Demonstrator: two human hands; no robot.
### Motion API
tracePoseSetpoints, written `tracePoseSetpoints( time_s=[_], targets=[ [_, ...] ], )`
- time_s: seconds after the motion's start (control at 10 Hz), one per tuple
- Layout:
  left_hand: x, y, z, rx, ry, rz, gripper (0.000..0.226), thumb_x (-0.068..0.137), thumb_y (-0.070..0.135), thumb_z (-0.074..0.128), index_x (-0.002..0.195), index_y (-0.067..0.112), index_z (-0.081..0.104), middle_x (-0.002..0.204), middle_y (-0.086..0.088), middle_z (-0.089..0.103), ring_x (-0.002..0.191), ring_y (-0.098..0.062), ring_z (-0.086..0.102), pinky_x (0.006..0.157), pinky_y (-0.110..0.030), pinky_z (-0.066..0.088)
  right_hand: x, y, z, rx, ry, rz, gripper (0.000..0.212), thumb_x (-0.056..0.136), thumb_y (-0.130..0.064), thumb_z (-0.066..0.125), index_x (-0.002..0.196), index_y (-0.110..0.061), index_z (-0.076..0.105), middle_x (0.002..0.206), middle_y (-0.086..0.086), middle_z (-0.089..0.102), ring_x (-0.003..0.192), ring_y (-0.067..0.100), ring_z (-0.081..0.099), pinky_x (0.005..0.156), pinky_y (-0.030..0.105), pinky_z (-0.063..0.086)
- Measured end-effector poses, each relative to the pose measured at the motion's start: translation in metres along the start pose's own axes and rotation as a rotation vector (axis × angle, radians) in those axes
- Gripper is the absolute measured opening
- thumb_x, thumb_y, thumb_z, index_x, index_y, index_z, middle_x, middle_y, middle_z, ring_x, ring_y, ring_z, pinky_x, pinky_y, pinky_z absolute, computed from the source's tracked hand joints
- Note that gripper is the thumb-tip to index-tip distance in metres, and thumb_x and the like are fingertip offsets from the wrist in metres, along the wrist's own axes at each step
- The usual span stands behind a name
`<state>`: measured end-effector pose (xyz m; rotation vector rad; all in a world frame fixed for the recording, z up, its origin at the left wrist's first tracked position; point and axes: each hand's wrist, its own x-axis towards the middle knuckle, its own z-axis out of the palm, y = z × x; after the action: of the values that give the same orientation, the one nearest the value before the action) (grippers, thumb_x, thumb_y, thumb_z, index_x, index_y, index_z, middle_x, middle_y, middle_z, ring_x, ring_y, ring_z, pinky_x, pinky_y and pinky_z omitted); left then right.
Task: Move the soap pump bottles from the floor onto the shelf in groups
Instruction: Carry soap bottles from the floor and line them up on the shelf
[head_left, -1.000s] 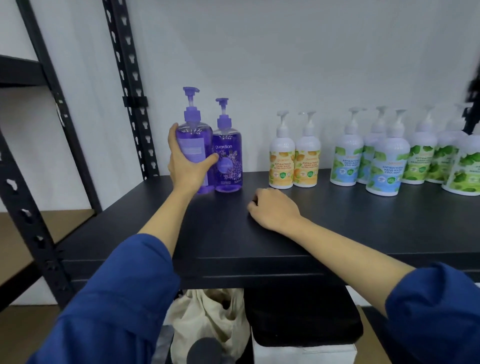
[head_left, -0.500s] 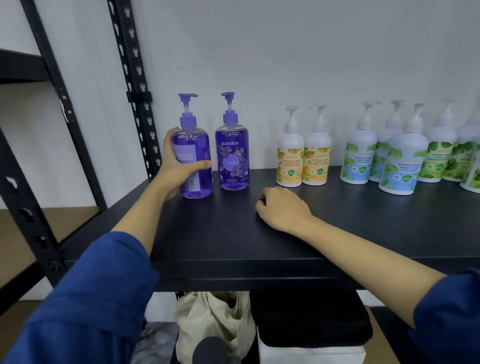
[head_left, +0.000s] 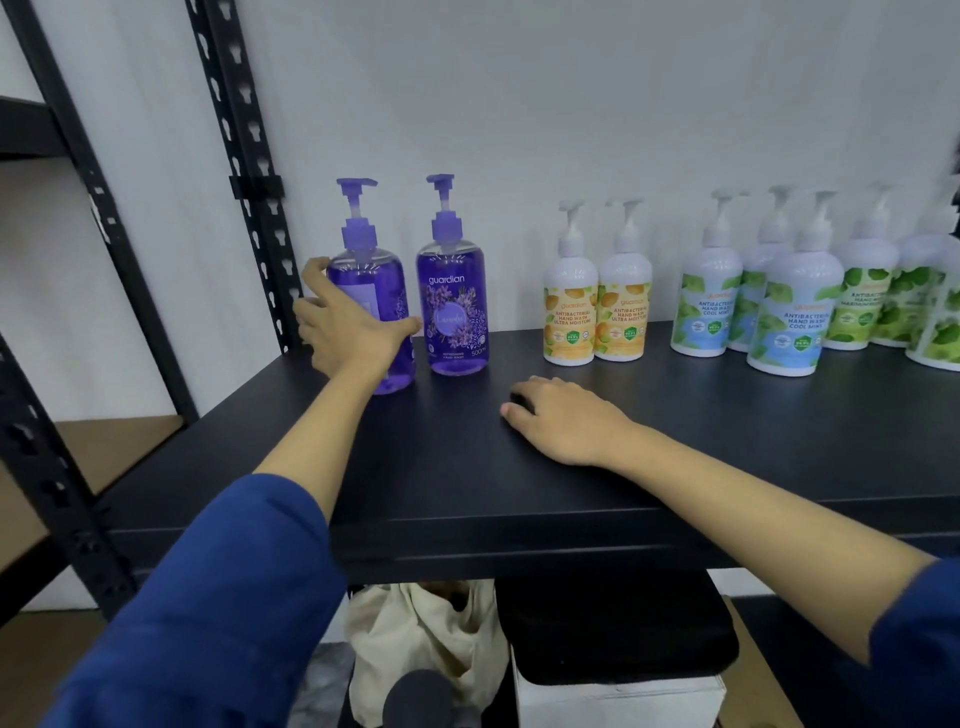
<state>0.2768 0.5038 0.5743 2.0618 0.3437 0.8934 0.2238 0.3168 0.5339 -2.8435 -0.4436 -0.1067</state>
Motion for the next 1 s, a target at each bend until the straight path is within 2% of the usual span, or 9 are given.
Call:
tracePoseSetpoints(
  time_s=[0.1, 0.2, 0.3, 0.4, 0.5, 0.6, 0.7, 0.9, 1.0],
  targets=[
    [0.012, -0.010, -0.003, -0.056, -0.042, 0.057, 0.102, 0.060, 0.026, 0.088, 0.139, 0.024, 0.023, 0.139, -0.012, 0.037, 0.124, -0.031, 0.042, 0.094, -0.041, 0.043, 0.000, 0.000, 0.000, -0.008, 0.009, 0.000, 0.047, 0.100, -0.041, 0.030, 0.132, -0.011, 0.049, 0.136, 0.009, 0.048, 0.124, 0.027, 0.044, 0.101, 0.041, 0.038],
    [0.026, -0.020, -0.010, -0.196, -0.173, 0.088, 0.103, 0.057, 0.018, 0.089, 0.138, 0.024, 0.026, 0.136, -0.006, 0.042, 0.118, -0.024, 0.048, 0.090, -0.038, 0.048, 0.000, 0.000, 0.001, -0.008, 0.011, 0.001, 0.048, 0.100, -0.041, 0.030, 0.133, -0.011, 0.048, 0.137, 0.009, 0.048, 0.124, 0.027, 0.045, 0.102, 0.041, 0.038],
    [0.038, -0.026, -0.022, -0.375, -0.415, 0.005, 0.102, 0.059, 0.003, 0.085, 0.140, 0.027, 0.028, 0.131, -0.001, 0.047, 0.113, -0.021, 0.052, 0.077, -0.035, 0.055, 0.000, 0.000, 0.001, -0.008, 0.011, -0.002, 0.048, 0.100, -0.041, 0.031, 0.133, -0.011, 0.048, 0.137, 0.009, 0.048, 0.124, 0.027, 0.045, 0.101, 0.041, 0.038],
    [0.043, -0.022, -0.024, -0.395, -0.548, -0.036, 0.103, 0.061, -0.003, 0.081, 0.142, 0.029, 0.026, 0.130, -0.003, 0.050, 0.117, -0.024, 0.054, 0.076, -0.036, 0.054, 0.000, 0.001, 0.001, -0.015, 0.014, -0.005, 0.048, 0.100, -0.041, 0.031, 0.133, -0.011, 0.048, 0.137, 0.008, 0.048, 0.124, 0.027, 0.045, 0.100, 0.041, 0.039],
    [0.032, -0.014, -0.012, -0.282, -0.363, -0.034, 0.122, 0.060, 0.013, 0.088, 0.149, 0.027, 0.005, 0.144, -0.009, 0.034, 0.128, -0.027, 0.042, 0.095, -0.045, 0.047, 0.000, 0.001, 0.002, -0.016, 0.019, -0.007, 0.047, 0.100, -0.041, 0.031, 0.132, -0.012, 0.048, 0.135, 0.008, 0.049, 0.124, 0.027, 0.045, 0.100, 0.041, 0.039],
    [0.012, -0.012, 0.000, -0.058, -0.144, -0.010, 0.125, 0.052, 0.031, 0.093, 0.145, 0.026, 0.009, 0.145, -0.015, 0.024, 0.133, -0.032, 0.033, 0.103, -0.047, 0.037, -0.001, 0.001, 0.001, -0.013, 0.018, -0.005, 0.047, 0.100, -0.041, 0.031, 0.134, -0.012, 0.047, 0.136, 0.007, 0.049, 0.125, 0.026, 0.044, 0.101, 0.041, 0.038],
    [0.008, -0.017, 0.005, -0.022, -0.080, 0.022, 0.111, 0.054, 0.031, 0.091, 0.137, 0.017, 0.019, 0.139, -0.014, 0.031, 0.127, -0.033, 0.039, 0.099, -0.045, 0.041, -0.001, 0.001, 0.001, -0.011, 0.015, -0.006, 0.048, 0.100, -0.041, 0.030, 0.135, -0.012, 0.046, 0.138, 0.007, 0.048, 0.125, 0.027, 0.044, 0.101, 0.041, 0.037],
    [0.021, -0.027, 0.001, -0.144, -0.143, 0.052, 0.105, 0.057, 0.019, 0.090, 0.136, 0.016, 0.022, 0.136, -0.010, 0.039, 0.121, -0.026, 0.047, 0.096, -0.037, 0.044, -0.001, 0.001, 0.001, -0.012, 0.003, -0.002, 0.048, 0.100, -0.041, 0.030, 0.134, -0.012, 0.047, 0.136, 0.008, 0.048, 0.125, 0.027, 0.044, 0.101, 0.041, 0.038],
    [0.030, -0.034, -0.008, -0.220, -0.265, 0.038, 0.105, 0.058, 0.010, 0.088, 0.137, 0.018, 0.020, 0.122, -0.001, 0.046, 0.113, -0.022, 0.053, 0.094, -0.037, 0.048, -0.001, 0.001, 0.001, -0.015, 0.003, -0.005, 0.048, 0.100, -0.042, 0.030, 0.133, -0.012, 0.047, 0.136, 0.008, 0.049, 0.124, 0.026, 0.044, 0.101, 0.041, 0.038]
  ],
)
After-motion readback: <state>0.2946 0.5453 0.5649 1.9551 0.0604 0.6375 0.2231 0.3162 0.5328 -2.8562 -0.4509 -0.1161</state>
